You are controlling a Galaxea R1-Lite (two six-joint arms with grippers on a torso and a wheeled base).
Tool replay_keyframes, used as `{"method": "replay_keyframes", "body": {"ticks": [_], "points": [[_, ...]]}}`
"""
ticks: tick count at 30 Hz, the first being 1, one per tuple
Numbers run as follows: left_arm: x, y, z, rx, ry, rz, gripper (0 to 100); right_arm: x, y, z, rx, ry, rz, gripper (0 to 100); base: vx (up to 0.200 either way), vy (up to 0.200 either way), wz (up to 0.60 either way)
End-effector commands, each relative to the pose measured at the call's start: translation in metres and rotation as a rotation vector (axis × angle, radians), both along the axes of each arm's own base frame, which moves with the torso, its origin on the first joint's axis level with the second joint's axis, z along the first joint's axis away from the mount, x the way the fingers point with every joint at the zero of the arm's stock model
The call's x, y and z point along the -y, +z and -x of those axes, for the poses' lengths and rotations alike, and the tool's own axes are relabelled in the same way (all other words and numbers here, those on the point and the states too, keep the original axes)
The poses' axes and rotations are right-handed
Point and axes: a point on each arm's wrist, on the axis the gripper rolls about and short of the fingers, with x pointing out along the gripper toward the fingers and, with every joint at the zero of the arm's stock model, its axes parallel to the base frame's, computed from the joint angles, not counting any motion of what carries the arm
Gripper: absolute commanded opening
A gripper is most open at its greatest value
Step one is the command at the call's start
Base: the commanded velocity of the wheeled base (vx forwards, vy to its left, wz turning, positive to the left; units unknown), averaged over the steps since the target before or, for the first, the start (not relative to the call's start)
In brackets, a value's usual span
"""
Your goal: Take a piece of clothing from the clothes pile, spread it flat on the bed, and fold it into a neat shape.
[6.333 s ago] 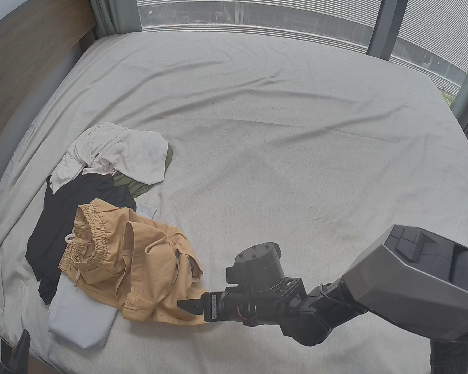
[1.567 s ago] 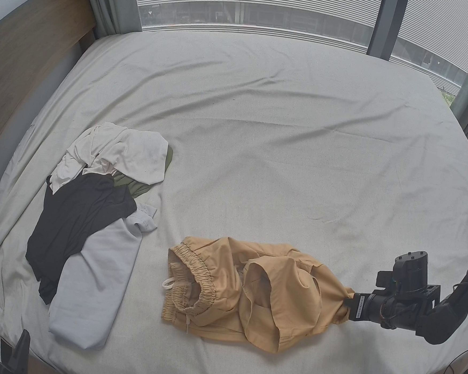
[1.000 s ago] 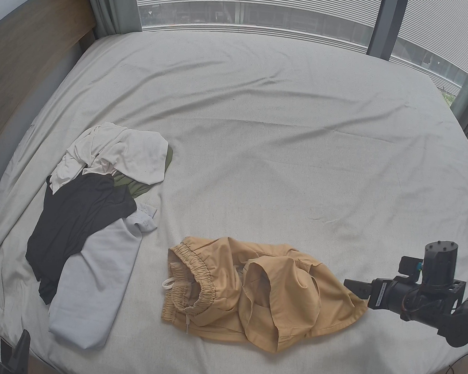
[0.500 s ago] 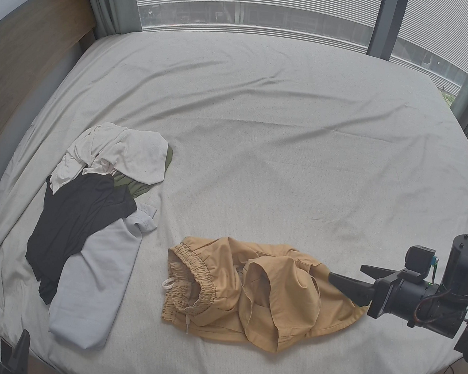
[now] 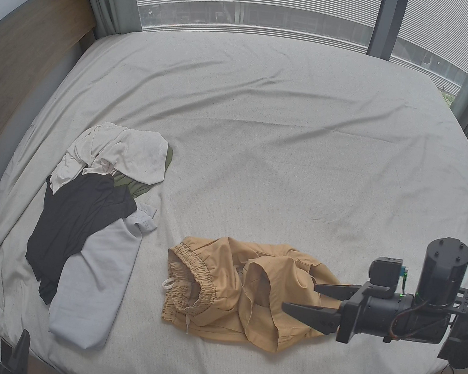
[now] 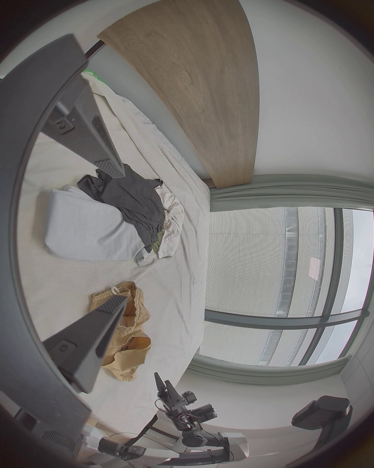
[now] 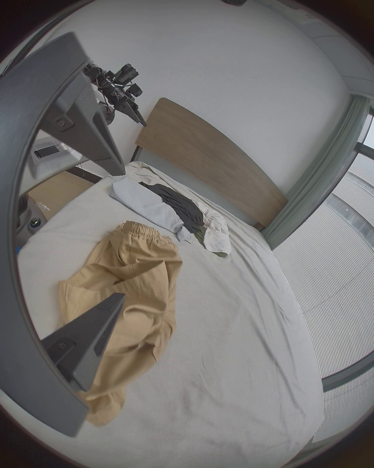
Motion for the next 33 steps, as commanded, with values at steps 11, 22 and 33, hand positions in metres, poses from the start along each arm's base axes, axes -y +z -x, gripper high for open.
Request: {"method": "replay_keyframes", "body": {"ticks": [11, 22, 33], "points": [[0.000, -0.005, 0.000, -0.002, 0.000, 0.005, 100, -0.050, -0.031, -0.030, -0.095, 0.066, 0.045, 100, 0.000, 0.000, 0.00], [0.000, -0.005, 0.000, -0.002, 0.000, 0.006, 100, -0.068, -0.048, -0.048, -0.114, 0.060, 0.069, 100, 0.000, 0.000, 0.00], [0.000, -0.005, 0.000, -0.002, 0.000, 0.008, 100, -0.074, -0.057, -0.072, -0.110, 0.018, 0.077, 100, 0.000, 0.000, 0.00]]}}
